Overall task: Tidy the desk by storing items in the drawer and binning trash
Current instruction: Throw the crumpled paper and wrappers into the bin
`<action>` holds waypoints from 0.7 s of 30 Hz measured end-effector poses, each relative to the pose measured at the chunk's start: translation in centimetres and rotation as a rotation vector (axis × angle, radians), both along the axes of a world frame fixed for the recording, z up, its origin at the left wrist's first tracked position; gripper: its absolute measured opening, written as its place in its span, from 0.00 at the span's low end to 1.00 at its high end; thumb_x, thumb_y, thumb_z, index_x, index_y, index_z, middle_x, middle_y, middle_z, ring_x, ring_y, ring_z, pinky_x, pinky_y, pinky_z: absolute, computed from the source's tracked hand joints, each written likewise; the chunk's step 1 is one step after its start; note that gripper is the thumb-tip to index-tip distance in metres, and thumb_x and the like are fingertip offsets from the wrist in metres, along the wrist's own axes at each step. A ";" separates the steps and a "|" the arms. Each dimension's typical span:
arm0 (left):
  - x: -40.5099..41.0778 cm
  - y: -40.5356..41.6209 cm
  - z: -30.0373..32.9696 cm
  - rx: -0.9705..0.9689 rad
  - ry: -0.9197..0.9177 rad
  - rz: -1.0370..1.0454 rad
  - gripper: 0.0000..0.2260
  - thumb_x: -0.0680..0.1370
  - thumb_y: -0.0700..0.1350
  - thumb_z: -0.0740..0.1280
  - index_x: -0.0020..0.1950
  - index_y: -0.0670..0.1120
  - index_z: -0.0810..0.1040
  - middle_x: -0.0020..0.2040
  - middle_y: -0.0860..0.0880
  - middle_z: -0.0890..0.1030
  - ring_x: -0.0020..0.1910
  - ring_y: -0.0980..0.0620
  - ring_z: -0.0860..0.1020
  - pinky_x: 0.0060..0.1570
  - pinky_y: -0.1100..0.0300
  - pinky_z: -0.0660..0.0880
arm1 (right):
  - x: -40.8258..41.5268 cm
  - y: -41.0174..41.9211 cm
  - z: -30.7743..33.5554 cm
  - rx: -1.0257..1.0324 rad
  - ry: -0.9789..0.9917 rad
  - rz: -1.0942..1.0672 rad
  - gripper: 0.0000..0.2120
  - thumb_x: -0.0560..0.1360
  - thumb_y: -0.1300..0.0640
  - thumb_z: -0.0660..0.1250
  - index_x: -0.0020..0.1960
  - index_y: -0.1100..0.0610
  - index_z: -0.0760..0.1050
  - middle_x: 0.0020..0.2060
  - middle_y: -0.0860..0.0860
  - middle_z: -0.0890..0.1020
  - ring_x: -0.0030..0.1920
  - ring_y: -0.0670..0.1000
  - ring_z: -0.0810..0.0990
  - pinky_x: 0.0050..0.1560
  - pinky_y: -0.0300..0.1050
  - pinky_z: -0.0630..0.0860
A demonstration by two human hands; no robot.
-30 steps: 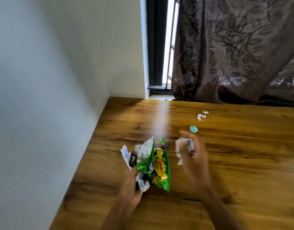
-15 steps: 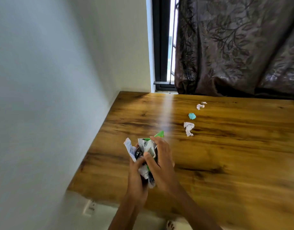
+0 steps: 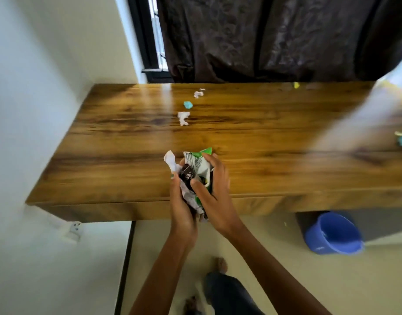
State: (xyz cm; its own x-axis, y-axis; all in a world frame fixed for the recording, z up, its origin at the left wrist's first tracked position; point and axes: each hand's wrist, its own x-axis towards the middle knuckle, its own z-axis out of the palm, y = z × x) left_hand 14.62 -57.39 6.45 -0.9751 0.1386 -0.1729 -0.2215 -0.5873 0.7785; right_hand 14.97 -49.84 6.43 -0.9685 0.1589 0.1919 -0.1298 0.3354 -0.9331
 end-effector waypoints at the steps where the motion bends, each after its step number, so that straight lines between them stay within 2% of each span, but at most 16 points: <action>1: 0.4 1.3 0.1 -0.004 0.015 -0.020 0.22 0.82 0.55 0.47 0.67 0.48 0.72 0.59 0.47 0.81 0.60 0.50 0.78 0.54 0.58 0.77 | 0.6 1.4 0.1 0.003 0.006 -0.018 0.30 0.71 0.43 0.57 0.70 0.51 0.60 0.69 0.50 0.62 0.69 0.48 0.59 0.70 0.48 0.60; 5: 1.6 7.1 0.6 -0.042 0.064 -0.093 0.22 0.83 0.54 0.44 0.68 0.48 0.70 0.55 0.49 0.83 0.55 0.51 0.80 0.50 0.59 0.78 | 2.2 7.0 0.3 -0.021 0.036 -0.092 0.28 0.72 0.47 0.59 0.70 0.53 0.60 0.66 0.48 0.63 0.69 0.44 0.57 0.70 0.45 0.58; 8: 2.3 12.2 1.0 -0.017 0.041 -0.134 0.21 0.83 0.53 0.45 0.65 0.48 0.73 0.57 0.48 0.82 0.58 0.50 0.79 0.52 0.61 0.77 | 3.3 12.0 0.4 -0.023 0.063 -0.163 0.27 0.71 0.47 0.59 0.69 0.51 0.61 0.65 0.45 0.63 0.69 0.41 0.57 0.70 0.43 0.56; 10: 3.0 16.2 0.9 -0.009 0.012 -0.184 0.20 0.83 0.53 0.46 0.63 0.50 0.74 0.57 0.48 0.81 0.59 0.51 0.79 0.53 0.61 0.77 | 4.2 16.0 0.5 -0.029 0.072 -0.208 0.26 0.70 0.47 0.59 0.67 0.49 0.60 0.65 0.45 0.63 0.70 0.43 0.57 0.71 0.46 0.57; 14: 4.7 25.6 0.5 0.008 -0.014 -0.282 0.21 0.82 0.54 0.46 0.66 0.47 0.72 0.60 0.46 0.80 0.59 0.51 0.78 0.57 0.59 0.76 | 6.4 25.3 0.3 -0.020 0.058 -0.264 0.25 0.71 0.46 0.60 0.67 0.45 0.60 0.66 0.48 0.64 0.70 0.49 0.60 0.69 0.56 0.61; 18: 7.5 36.1 -0.2 0.061 -0.159 -0.404 0.21 0.82 0.55 0.50 0.70 0.46 0.68 0.63 0.46 0.77 0.61 0.52 0.77 0.57 0.59 0.76 | 9.6 35.7 -0.7 -0.065 0.002 -0.339 0.25 0.69 0.44 0.63 0.64 0.36 0.60 0.66 0.48 0.66 0.69 0.51 0.64 0.67 0.58 0.65; 20: 9.2 40.5 -0.7 0.084 -0.230 -0.488 0.21 0.81 0.56 0.53 0.68 0.47 0.71 0.63 0.46 0.77 0.63 0.49 0.75 0.59 0.56 0.74 | 11.6 40.0 -1.4 -0.121 -0.022 -0.389 0.26 0.68 0.44 0.65 0.64 0.37 0.62 0.64 0.47 0.68 0.67 0.52 0.68 0.65 0.59 0.68; 21: 10.1 42.4 -0.8 0.023 -0.254 -0.527 0.20 0.81 0.56 0.54 0.64 0.47 0.74 0.61 0.47 0.79 0.61 0.51 0.77 0.58 0.57 0.75 | 12.7 41.9 -1.7 -0.160 -0.043 -0.417 0.27 0.68 0.44 0.66 0.65 0.40 0.63 0.63 0.48 0.69 0.65 0.52 0.70 0.64 0.59 0.69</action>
